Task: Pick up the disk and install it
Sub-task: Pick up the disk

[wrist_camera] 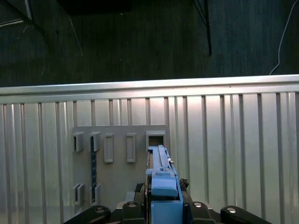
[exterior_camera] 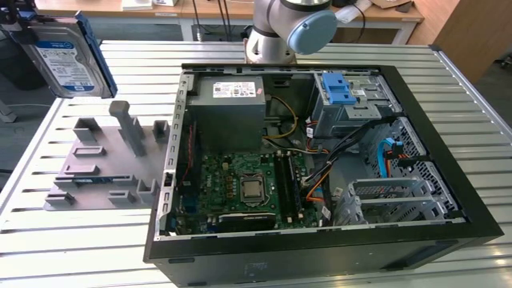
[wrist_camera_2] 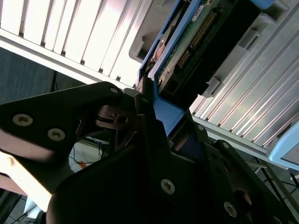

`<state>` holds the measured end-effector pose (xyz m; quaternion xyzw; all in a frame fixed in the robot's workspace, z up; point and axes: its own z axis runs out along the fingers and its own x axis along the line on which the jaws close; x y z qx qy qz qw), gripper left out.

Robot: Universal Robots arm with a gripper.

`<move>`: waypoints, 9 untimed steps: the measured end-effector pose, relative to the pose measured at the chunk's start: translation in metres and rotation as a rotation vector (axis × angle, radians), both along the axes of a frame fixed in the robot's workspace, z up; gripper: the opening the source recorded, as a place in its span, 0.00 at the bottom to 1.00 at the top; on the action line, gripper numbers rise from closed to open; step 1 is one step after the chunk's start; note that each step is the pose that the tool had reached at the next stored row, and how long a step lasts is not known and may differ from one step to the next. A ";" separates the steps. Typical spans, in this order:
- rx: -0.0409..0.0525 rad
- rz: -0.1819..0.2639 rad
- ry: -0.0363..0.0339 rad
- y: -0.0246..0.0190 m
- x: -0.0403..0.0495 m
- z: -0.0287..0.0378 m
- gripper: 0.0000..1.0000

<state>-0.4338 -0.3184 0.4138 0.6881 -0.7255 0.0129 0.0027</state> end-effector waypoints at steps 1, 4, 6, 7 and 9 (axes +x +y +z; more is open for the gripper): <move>0.0000 0.000 -0.0002 0.0000 0.0000 0.0009 0.36; 0.0000 0.000 -0.0001 0.0000 0.0000 0.0038 0.36; 0.0000 0.000 -0.0001 0.0000 0.0000 0.0056 0.36; 0.0001 0.000 -0.0001 0.0000 0.0000 0.0065 0.36; 0.0000 0.000 -0.0001 0.0000 0.0000 0.0084 0.36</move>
